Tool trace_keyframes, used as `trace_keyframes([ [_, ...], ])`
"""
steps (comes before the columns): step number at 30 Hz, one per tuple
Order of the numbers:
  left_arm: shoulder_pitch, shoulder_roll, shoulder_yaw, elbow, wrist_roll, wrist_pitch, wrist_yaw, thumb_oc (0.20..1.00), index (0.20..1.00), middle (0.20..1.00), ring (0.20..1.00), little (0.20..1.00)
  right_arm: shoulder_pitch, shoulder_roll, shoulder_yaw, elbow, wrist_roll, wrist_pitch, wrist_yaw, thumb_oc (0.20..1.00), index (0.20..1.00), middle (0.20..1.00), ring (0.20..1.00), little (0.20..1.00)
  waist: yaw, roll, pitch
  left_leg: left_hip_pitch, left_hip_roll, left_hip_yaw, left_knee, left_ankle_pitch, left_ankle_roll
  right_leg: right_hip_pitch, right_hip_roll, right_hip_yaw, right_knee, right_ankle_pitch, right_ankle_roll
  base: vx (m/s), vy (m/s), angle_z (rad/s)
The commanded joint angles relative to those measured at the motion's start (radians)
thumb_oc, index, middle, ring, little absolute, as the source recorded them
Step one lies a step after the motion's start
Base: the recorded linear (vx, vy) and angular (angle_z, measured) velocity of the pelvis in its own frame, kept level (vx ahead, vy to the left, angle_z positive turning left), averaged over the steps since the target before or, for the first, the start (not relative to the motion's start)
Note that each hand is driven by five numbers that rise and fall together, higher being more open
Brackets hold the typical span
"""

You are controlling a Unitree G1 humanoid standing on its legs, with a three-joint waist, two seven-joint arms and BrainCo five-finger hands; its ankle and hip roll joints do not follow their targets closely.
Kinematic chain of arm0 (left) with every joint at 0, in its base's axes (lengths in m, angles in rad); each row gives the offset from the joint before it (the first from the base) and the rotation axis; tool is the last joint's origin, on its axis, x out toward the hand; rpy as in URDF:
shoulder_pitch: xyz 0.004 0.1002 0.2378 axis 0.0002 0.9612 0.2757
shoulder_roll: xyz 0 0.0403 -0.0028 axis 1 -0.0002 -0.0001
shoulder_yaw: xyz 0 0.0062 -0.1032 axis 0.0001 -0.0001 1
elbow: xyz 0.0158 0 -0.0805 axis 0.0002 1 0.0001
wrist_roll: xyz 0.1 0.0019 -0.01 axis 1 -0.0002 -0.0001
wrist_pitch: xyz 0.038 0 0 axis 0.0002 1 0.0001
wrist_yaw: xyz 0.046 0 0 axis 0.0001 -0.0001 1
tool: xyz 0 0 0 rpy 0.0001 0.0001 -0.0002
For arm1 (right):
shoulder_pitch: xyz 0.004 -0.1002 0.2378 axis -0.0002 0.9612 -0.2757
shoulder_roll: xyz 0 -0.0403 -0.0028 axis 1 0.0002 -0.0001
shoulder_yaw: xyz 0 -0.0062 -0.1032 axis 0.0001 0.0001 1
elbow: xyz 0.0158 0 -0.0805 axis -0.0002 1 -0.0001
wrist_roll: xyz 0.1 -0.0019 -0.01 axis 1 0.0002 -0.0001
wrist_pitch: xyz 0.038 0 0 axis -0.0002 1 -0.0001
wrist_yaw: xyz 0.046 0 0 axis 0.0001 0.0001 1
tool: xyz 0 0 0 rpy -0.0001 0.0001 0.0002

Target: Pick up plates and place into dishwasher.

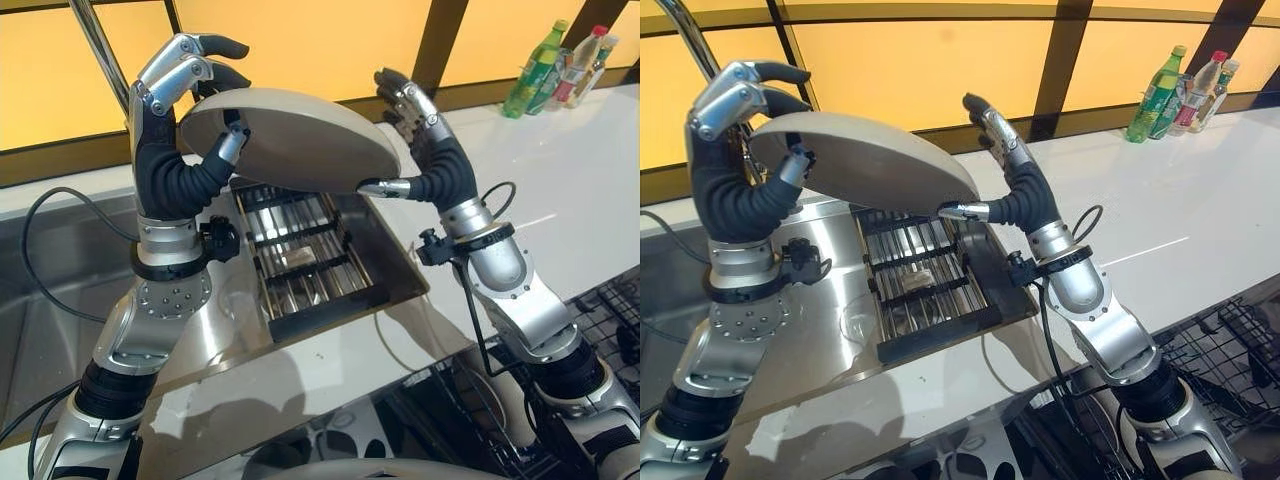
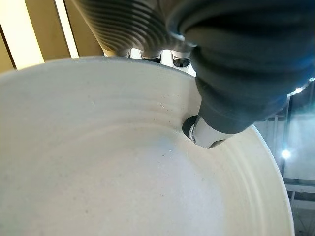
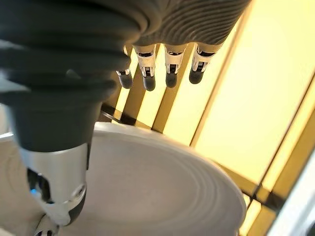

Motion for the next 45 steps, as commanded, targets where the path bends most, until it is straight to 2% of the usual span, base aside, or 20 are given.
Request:
trace_keyframes([
  [1, -0.019, 0.013, -0.049, -0.002, -0.022, -0.057, -0.006, 0.2, 0.2, 0.2, 0.2, 0.2, -0.024, 0.012, 0.032, -0.018, 0.099, 0.003, 0.082, 1.0, 1.0, 1.0, 1.0, 1.0, -0.007, 0.016, -0.076, 0.028, -0.005, 0.031, -0.071, 0.028, 0.023, 0.043, -0.059, 0.042, 0.076, -0.08, 0.091, 0.0, -0.024, 0.03],
  [8, -0.043, -0.011, -0.096, -0.005, -0.104, -0.095, -0.099, 0.2, 0.2, 0.2, 0.2, 0.2, -0.078, 0.041, 0.07, 0.019, 0.16, 0.01, 0.122, 1.0, 1.0, 1.0, 1.0, 1.0, 0.005, 0.008, -0.081, 0.036, -0.005, 0.018, -0.073, 0.028, 0.025, 0.059, -0.056, 0.031, 0.07, -0.081, 0.085, 0.01, -0.018, 0.09],
  [13, -0.056, -0.025, -0.118, -0.003, -0.131, -0.098, -0.13, 0.2, 0.2, 0.2, 0.2, 0.2, -0.103, 0.07, 0.075, 0.045, 0.137, 0.026, 0.073, 1.0, 1.0, 1.0, 1.0, 1.0, 0.017, 0.005, -0.084, 0.039, -0.007, 0.006, -0.074, 0.029, 0.027, 0.066, -0.057, 0.024, 0.065, -0.081, 0.083, 0.01, -0.005, 0.05],
  [15, -0.053, -0.026, -0.117, 0.0, -0.134, -0.106, -0.13, 0.2, 0.2, 0.2, 0.2, 0.2, -0.103, 0.083, 0.072, 0.054, 0.134, 0.031, 0.072, 0.501, 0.501, 0.501, 0.501, 0.501, 0.021, 0.005, -0.085, 0.038, -0.008, 0.005, -0.072, 0.027, 0.029, 0.066, -0.058, 0.022, 0.065, -0.081, 0.082, 0.0, 0.002, 0.04],
  [16, -0.052, -0.025, -0.115, 0.002, -0.137, -0.11, -0.13, 0.2, 0.2, 0.2, 0.2, 0.2, -0.103, 0.089, 0.073, 0.057, 0.125, 0.036, 0.075, 0.2, 0.2, 0.2, 0.2, 0.2, 0.022, 0.005, -0.085, 0.038, -0.009, 0.005, -0.071, 0.027, 0.03, 0.066, -0.058, 0.022, 0.065, -0.08, 0.082, 0.0, 0.0, 0.0],
  [19, -0.049, -0.029, -0.113, 0.006, -0.132, -0.116, -0.132, 0.2, 0.2, 0.2, 0.2, 0.2, -0.104, 0.091, 0.083, 0.066, 0.078, 0.059, 0.081, 0.2, 0.2, 0.2, 0.2, 0.2, 0.023, 0.006, -0.087, 0.039, -0.009, 0.008, -0.071, 0.026, 0.032, 0.067, -0.058, 0.022, 0.066, -0.082, 0.08, 0.0, 0.0, 0.0],
  [31, -0.044, -0.035, -0.113, 0.017, -0.163, -0.102, -0.149, 0.2, 0.2, 0.2, 0.2, 0.2, -0.092, 0.086, 0.053, 0.066, 0.055, 0.034, 0.054, 0.2, 0.2, 0.2, 0.2, 0.2, 0.019, 0.007, -0.087, 0.045, -0.011, 0.014, -0.064, 0.022, 0.035, 0.071, -0.057, 0.022, 0.073, -0.086, 0.076, 0.0, 0.0, 0.0],
  [39, -0.014, -0.058, -0.099, 0.032, -0.245, -0.057, -0.189, 0.2, 0.2, 0.2, 0.2, 0.2, -0.064, 0.084, 0.015, 0.062, 0.036, 0.018, 0.062, 0.2, 0.2, 0.2, 0.2, 0.2, 0.01, 0.011, -0.086, 0.049, -0.006, 0.036, -0.057, 0.019, 0.035, 0.075, -0.052, 0.023, 0.078, -0.092, 0.068, 0.0, 0.0, 0.0],
  [40, -0.009, -0.057, -0.09, 0.033, -0.24, -0.05, -0.18, 0.498, 0.498, 0.498, 0.498, 0.498, -0.059, 0.079, 0.006, 0.061, 0.033, 0.015, 0.064, 0.2, 0.2, 0.2, 0.2, 0.2, 0.01, 0.011, -0.087, 0.05, -0.005, 0.037, -0.058, 0.02, 0.035, 0.076, -0.051, 0.023, 0.078, -0.092, 0.067, 0.0, 0.0, 0.0],
  [41, -0.007, -0.052, -0.082, 0.034, -0.248, -0.041, -0.167, 1.0, 1.0, 1.0, 1.0, 1.0, -0.052, 0.075, -0.002, 0.06, 0.028, 0.013, 0.066, 0.2, 0.2, 0.2, 0.2, 0.2, 0.01, 0.011, -0.089, 0.051, -0.005, 0.04, -0.059, 0.02, 0.035, 0.077, -0.051, 0.021, 0.077, -0.092, 0.067, 0.0, 0.0, 0.0],
  [45, 0.012, -0.045, -0.005, 0.064, -0.279, -0.025, -0.065, 1.0, 1.0, 1.0, 1.0, 1.0, -0.028, 0.065, -0.04, 0.063, 0.001, 0.003, 0.066, 0.2, 0.2, 0.2, 0.2, 0.2, 0.009, 0.011, -0.096, 0.052, 0.0, 0.048, -0.06, 0.021, 0.033, 0.081, -0.049, 0.019, 0.076, -0.096, 0.063, 0.0, 0.0, 0.0],
])
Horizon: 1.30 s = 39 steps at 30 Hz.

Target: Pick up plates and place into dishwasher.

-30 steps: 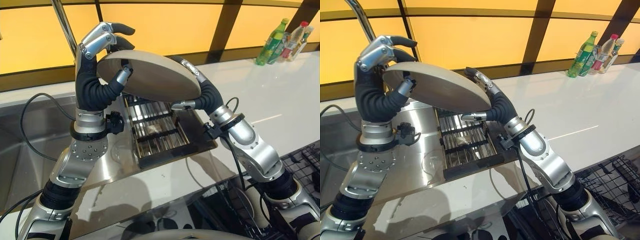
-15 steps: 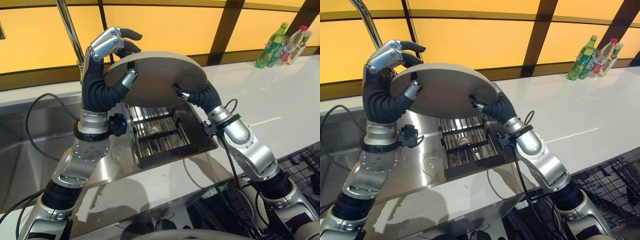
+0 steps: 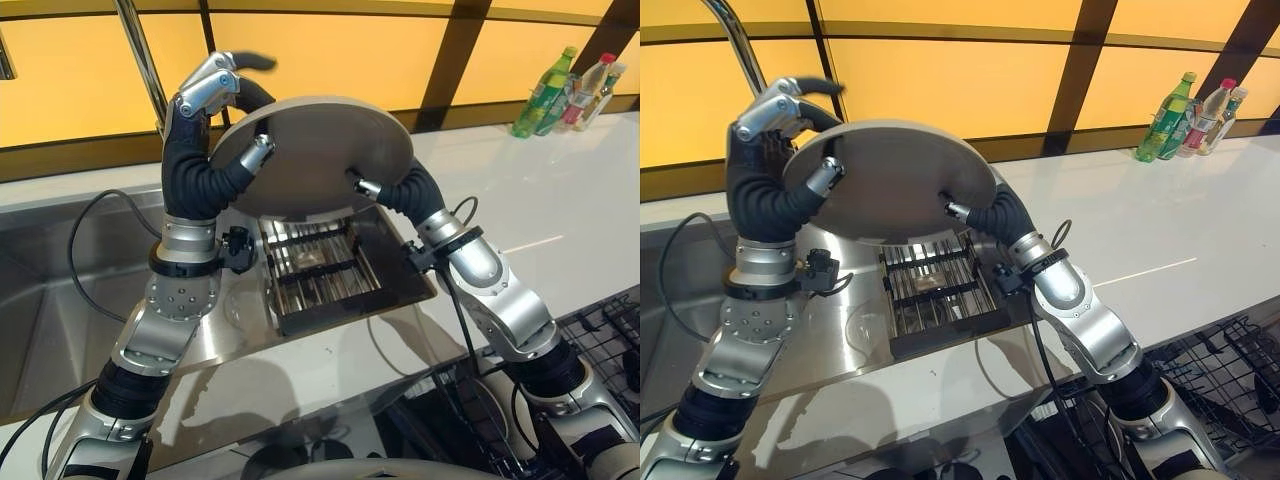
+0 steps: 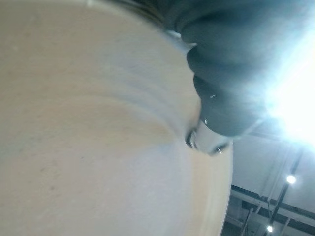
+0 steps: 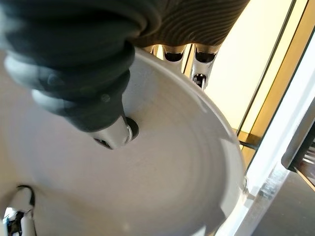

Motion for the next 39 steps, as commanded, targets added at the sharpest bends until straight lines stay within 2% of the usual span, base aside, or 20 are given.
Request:
trace_keyframes([
  [1, 0.02, -0.005, 0.066, 0.054, -0.059, -0.001, 0.106, 1.0, 1.0, 1.0, 1.0, 1.0, -0.017, 0.01, -0.084, -0.01, -0.054, -0.069, -0.013, 0.2, 0.2, 0.2, 0.2, 0.2, 0.005, 0.023, -0.086, 0.049, 0.013, 0.087, -0.078, 0.022, 0.032, 0.046, -0.039, 0.06, 0.076, -0.096, 0.059, 0.0, 0.0, 0.0],
  [6, 0.051, -0.011, 0.192, 0.086, -0.044, -0.003, 0.233, 1.0, 1.0, 1.0, 1.0, 1.0, 0.02, -0.005, -0.16, 0.0, -0.104, -0.073, -0.028, 0.2, 0.2, 0.2, 0.2, 0.2, -0.008, 0.026, -0.094, 0.049, 0.022, 0.097, -0.076, 0.024, 0.026, 0.045, -0.03, 0.062, 0.078, -0.103, 0.049, 0.0, -0.011, 0.01],
  [10, 0.067, 0.012, 0.274, 0.09, -0.001, 0.04, 0.319, 1.0, 1.0, 1.0, 1.0, 1.0, 0.079, -0.061, -0.241, -0.003, -0.13, -0.073, -0.043, 0.2, 0.2, 0.2, 0.2, 0.2, -0.035, 0.027, -0.098, 0.053, 0.032, 0.118, -0.08, 0.024, 0.019, 0.044, -0.019, 0.074, 0.078, -0.11, 0.041, 0.0, 0.0, 0.0],
  [13, 0.1, 0.026, 0.332, 0.103, -0.008, 0.043, 0.355, 1.0, 1.0, 1.0, 1.0, 1.0, 0.147, -0.102, -0.314, -0.001, -0.136, -0.085, -0.048, 0.2, 0.2, 0.2, 0.2, 0.2, -0.057, 0.029, -0.099, 0.059, 0.04, 0.139, -0.081, 0.021, 0.014, 0.045, -0.012, 0.087, 0.075, -0.111, 0.037, 0.0, -0.031, -0.02],
  [20, 0.178, 0.05, 0.417, 0.119, -0.011, 0.036, 0.376, 1.0, 1.0, 1.0, 1.0, 1.0, 0.325, -0.167, -0.481, 0.055, -0.249, -0.09, -0.087, 0.2, 0.2, 0.2, 0.2, 0.2, -0.112, 0.034, -0.095, 0.078, 0.058, 0.197, -0.081, 0.009, 0.007, 0.048, 0.003, 0.137, 0.062, -0.105, 0.033, 0.03, -0.048, -0.21],
  [29, 0.297, 0.102, 0.528, 0.148, -0.031, 0.042, 0.378, 1.0, 1.0, 1.0, 1.0, 1.0, 0.513, -0.219, -0.649, 0.185, -0.478, 0.008, -0.207, 0.2, 0.2, 0.2, 0.2, 0.2, -0.193, 0.041, -0.075, 0.101, 0.082, 0.264, -0.105, 0.003, 0.004, 0.044, 0.022, 0.236, 0.031, -0.085, 0.035, 0.04, -0.095, -0.34],
  [34, 0.341, 0.105, 0.559, 0.165, -0.038, 0.02, 0.38, 1.0, 1.0, 1.0, 1.0, 1.0, 0.57, -0.216, -0.691, 0.226, -0.561, 0.023, -0.287, 0.2, 0.2, 0.2, 0.2, 0.2, -0.216, 0.047, -0.053, 0.09, 0.093, 0.297, -0.105, 0.005, 0.001, 0.031, 0.027, 0.272, 0.015, -0.072, 0.035, 0.01, -0.091, -0.36],
  [39, 0.365, 0.087, 0.56, 0.161, -0.021, 0.013, 0.379, 1.0, 1.0, 1.0, 1.0, 1.0, 0.579, -0.214, -0.683, 0.27, -0.599, 0.027, -0.332, 0.2, 0.2, 0.2, 0.2, 0.2, -0.22, 0.056, -0.024, 0.066, 0.098, 0.306, -0.097, 0.01, -0.004, 0.005, 0.033, 0.29, 0.019, -0.068, 0.033, 0.0, -0.076, -0.27],
])
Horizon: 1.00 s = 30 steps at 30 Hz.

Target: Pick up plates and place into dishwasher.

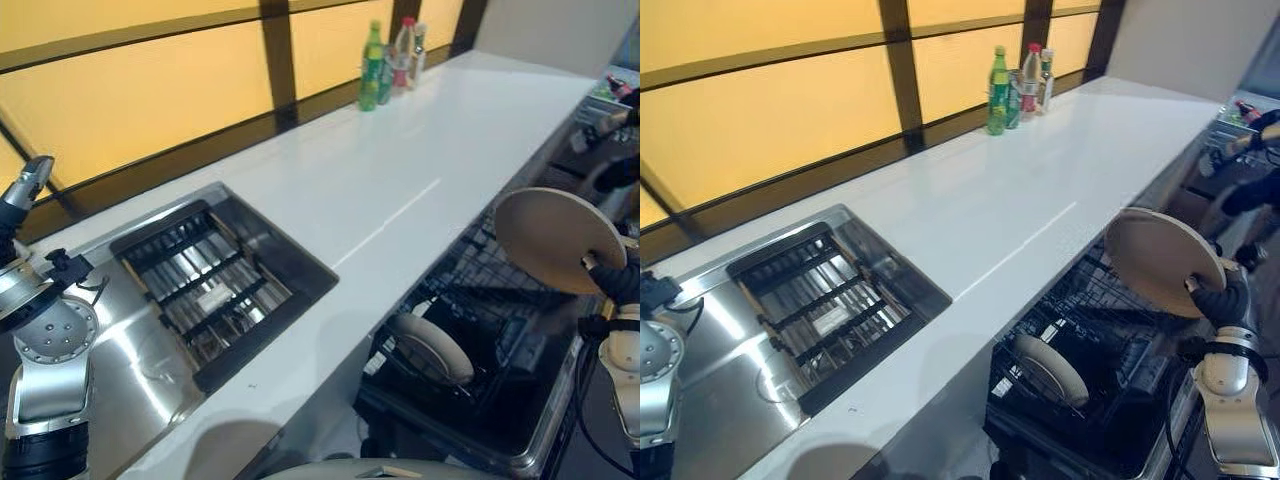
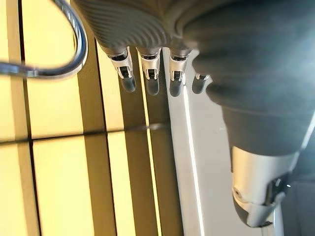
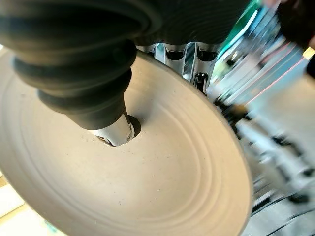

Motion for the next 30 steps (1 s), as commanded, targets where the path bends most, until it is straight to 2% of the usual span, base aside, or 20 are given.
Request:
trace_keyframes([
  [1, -0.003, 0.046, 0.009, 0.036, 0.016, -0.04, 0.007, 1.0, 1.0, 1.0, 1.0, 1.0, -0.096, -0.065, -0.006, 0.027, -0.063, -0.023, -0.072, 0.2, 0.2, 0.2, 0.2, 0.2, 0.008, -0.028, 0.001, -0.064, 0.003, 0.007, 0.02, 0.02, 0.015, 0.046, -0.057, 0.054, 0.024, -0.085, 0.061, -0.02, -0.079, -0.09],
  [8, -0.075, 0.051, -0.048, 0.059, 0.073, -0.02, 0.061, 1.0, 1.0, 1.0, 1.0, 1.0, -0.191, -0.078, 0.08, 0.13, -0.089, 0.003, -0.154, 0.2, 0.2, 0.2, 0.2, 0.2, 0.018, -0.01, 0.071, -0.158, 0.008, -0.024, 0.047, 0.029, 0.009, -0.044, -0.039, 0.051, 0.063, -0.097, 0.051, -0.06, -0.089, -0.04],
  [14, -0.125, 0.082, -0.077, 0.08, 0.092, -0.014, 0.122, 1.0, 1.0, 1.0, 1.0, 1.0, -0.248, -0.119, 0.161, 0.232, -0.161, 0.066, -0.22, 0.2, 0.2, 0.2, 0.2, 0.2, 0.027, 0.0, 0.145, -0.238, 0.01, -0.053, 0.077, 0.044, 0.004, -0.106, -0.025, 0.039, 0.087, -0.099, 0.041, -0.09, -0.094, 0.04],
  [22, -0.125, 0.101, -0.084, 0.064, 0.083, -0.007, 0.127, 1.0, 1.0, 1.0, 1.0, 1.0, -0.266, -0.131, 0.231, 0.309, -0.094, 0.028, -0.165, 0.2, 0.2, 0.2, 0.2, 0.2, 0.045, 0.003, 0.168, -0.268, 0.017, -0.084, 0.094, 0.051, -0.006, -0.117, -0.029, 0.005, 0.092, -0.107, 0.036, 0.03, -0.071, 0.0],
  [30, -0.151, 0.115, -0.103, 0.082, 0.081, -0.002, 0.13, 1.0, 1.0, 1.0, 1.0, 1.0, -0.323, -0.181, 0.255, 0.349, -0.069, -0.017, -0.135, 0.2, 0.2, 0.2, 0.2, 0.2, 0.061, -0.005, 0.183, -0.284, 0.027, -0.094, 0.119, 0.049, -0.015, -0.122, -0.029, -0.023, 0.113, -0.12, 0.029, 0.04, -0.053, 0.02],
])
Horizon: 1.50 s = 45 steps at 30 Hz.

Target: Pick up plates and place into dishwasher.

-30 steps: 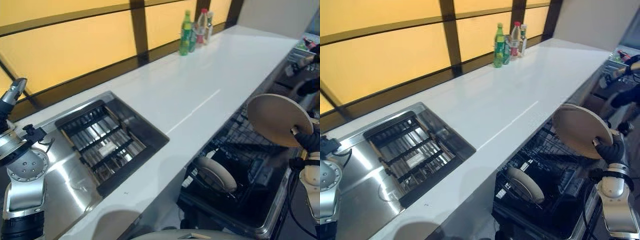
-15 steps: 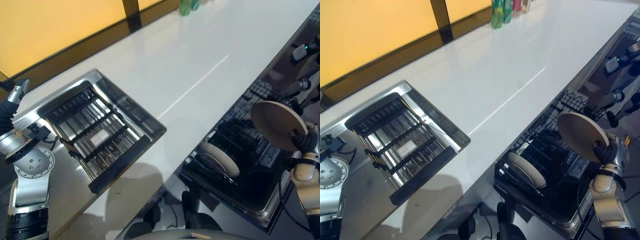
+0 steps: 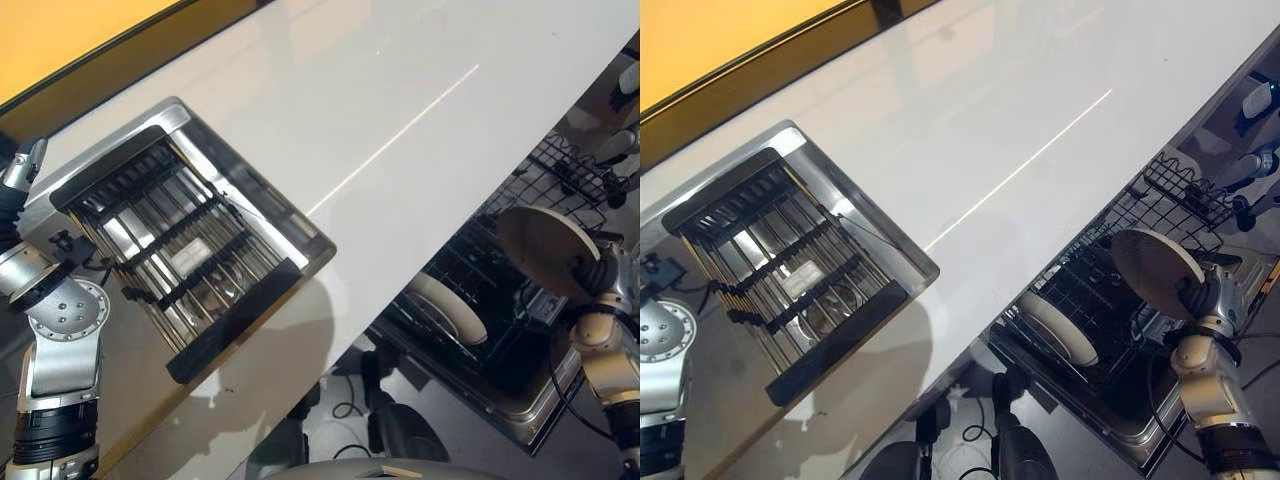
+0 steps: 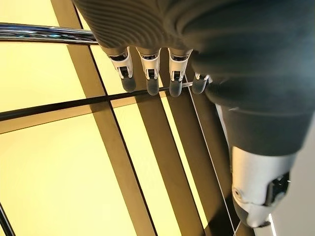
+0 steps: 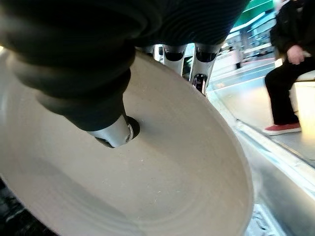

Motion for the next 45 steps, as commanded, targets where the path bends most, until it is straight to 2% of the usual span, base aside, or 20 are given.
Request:
trace_keyframes([
  [1, -0.043, 0.082, -0.061, 0.027, 0.04, -0.015, 0.022, 1.0, 1.0, 1.0, 1.0, 1.0, -0.074, -0.09, 0.015, -0.001, 0.035, -0.058, -0.029, 0.2, 0.2, 0.2, 0.2, 0.2, 0.021, -0.018, -0.033, -0.108, 0.02, -0.08, 0.052, 0.045, 0.012, 0.028, -0.039, -0.017, 0.114, -0.157, 0.049, 0.03, -0.046, 0.0],
  [6, -0.048, 0.089, -0.061, 0.041, 0.033, -0.024, 0.018, 1.0, 1.0, 1.0, 1.0, 1.0, -0.097, -0.103, 0.004, -0.015, 0.062, -0.088, -0.013, 0.2, 0.2, 0.2, 0.2, 0.2, 0.028, -0.026, -0.029, -0.118, 0.024, -0.082, 0.073, 0.041, 0.011, 0.021, -0.037, -0.029, 0.132, -0.163, 0.045, 0.04, -0.049, 0.01],
  [8, -0.039, 0.083, -0.054, 0.044, 0.038, -0.033, 0.011, 1.0, 1.0, 1.0, 1.0, 1.0, -0.091, -0.097, 0.0, -0.024, 0.069, -0.095, 0.022, 0.2, 0.2, 0.2, 0.2, 0.2, 0.031, -0.029, -0.031, -0.117, 0.024, -0.083, 0.076, 0.04, 0.01, 0.023, -0.036, -0.034, 0.136, -0.167, 0.043, 0.06, -0.033, -0.01],
  [11, -0.032, 0.083, -0.045, 0.042, 0.032, -0.032, 0.0, 1.0, 1.0, 1.0, 1.0, 1.0, -0.086, -0.082, -0.005, -0.027, 0.159, -0.126, 0.059, 0.2, 0.2, 0.2, 0.2, 0.2, 0.035, -0.032, -0.034, -0.112, 0.027, -0.084, 0.081, 0.04, 0.009, 0.03, -0.036, -0.042, 0.142, -0.171, 0.039, 0.06, -0.029, 0.04],
  [16, -0.048, 0.082, -0.047, 0.058, 0.034, -0.034, -0.022, 1.0, 1.0, 1.0, 1.0, 1.0, -0.088, -0.048, 0.004, -0.019, 0.272, -0.126, 0.201, 0.2, 0.2, 0.2, 0.2, 0.2, 0.038, -0.038, -0.036, -0.104, 0.03, -0.084, 0.09, 0.038, 0.006, 0.041, -0.036, -0.053, 0.15, -0.175, 0.036, 0.04, -0.025, 0.07],
  [20, -0.06, 0.083, -0.054, 0.072, 0.037, -0.032, -0.037, 1.0, 1.0, 1.0, 1.0, 1.0, -0.081, -0.046, 0.031, 0.032, 0.245, -0.122, 0.279, 0.2, 0.2, 0.2, 0.2, 0.2, 0.039, -0.044, -0.038, -0.097, 0.032, -0.083, 0.096, 0.038, 0.004, 0.047, -0.036, -0.056, 0.157, -0.177, 0.035, 0.04, -0.023, 0.01],
  [24, -0.058, 0.089, -0.053, 0.065, 0.041, -0.026, -0.045, 1.0, 1.0, 1.0, 1.0, 1.0, -0.069, -0.052, 0.064, 0.064, 0.163, -0.122, 0.294, 0.2, 0.2, 0.2, 0.2, 0.2, 0.042, -0.049, -0.033, -0.099, 0.033, -0.083, 0.105, 0.037, 0.004, 0.049, -0.036, -0.056, 0.162, -0.178, 0.036, 0.02, -0.025, 0.0],
  [27, -0.064, 0.089, -0.058, 0.068, 0.045, -0.025, -0.038, 1.0, 1.0, 1.0, 1.0, 1.0, -0.067, -0.045, 0.097, 0.07, 0.116, -0.116, 0.271, 0.2, 0.2, 0.2, 0.2, 0.2, 0.04, -0.044, -0.02, -0.109, 0.032, -0.085, 0.109, 0.04, 0.006, 0.04, -0.034, -0.052, 0.166, -0.176, 0.034, -0.03, -0.004, 0.0],
  [32, -0.089, 0.094, -0.077, 0.08, 0.053, -0.02, -0.011, 1.0, 1.0, 1.0, 1.0, 1.0, -0.089, -0.035, 0.134, 0.089, 0.056, -0.12, 0.175, 0.2, 0.2, 0.2, 0.2, 0.2, 0.031, -0.024, 0.014, -0.144, 0.024, -0.088, 0.12, 0.044, 0.01, 0.004, -0.034, -0.043, 0.176, -0.171, 0.031, -0.09, 0.017, 0.0],
  [35, -0.117, 0.095, -0.098, 0.087, 0.061, -0.016, 0.027, 1.0, 1.0, 1.0, 1.0, 1.0, -0.127, -0.042, 0.143, 0.103, 0.043, -0.137, 0.088, 0.2, 0.2, 0.2, 0.2, 0.2, 0.024, -0.007, 0.046, -0.178, 0.016, -0.092, 0.126, 0.05, 0.013, -0.032, -0.036, -0.039, 0.183, -0.163, 0.029, -0.15, 0.039, -0.01],
  [38, -0.135, 0.102, -0.12, 0.095, 0.058, -0.014, 0.067, 1.0, 1.0, 1.0, 1.0, 1.0, -0.176, -0.052, 0.125, 0.094, 0.038, -0.156, -0.062, 0.2, 0.2, 0.2, 0.2, 0.2, 0.014, 0.008, 0.072, -0.204, 0.008, -0.091, 0.13, 0.051, 0.019, -0.061, -0.038, -0.032, 0.187, -0.153, 0.029, -0.12, 0.034, -0.01],
  [45, -0.14, 0.094, -0.13, 0.081, 0.058, -0.015, 0.087, 1.0, 1.0, 1.0, 1.0, 1.0, -0.252, -0.091, 0.09, 0.058, -0.026, -0.172, -0.177, 0.2, 0.2, 0.2, 0.2, 0.2, 0.016, 0.012, 0.079, -0.222, 0.0, -0.086, 0.136, 0.053, 0.021, -0.081, -0.043, -0.041, 0.191, -0.148, 0.031, -0.03, 0.011, -0.02],
])
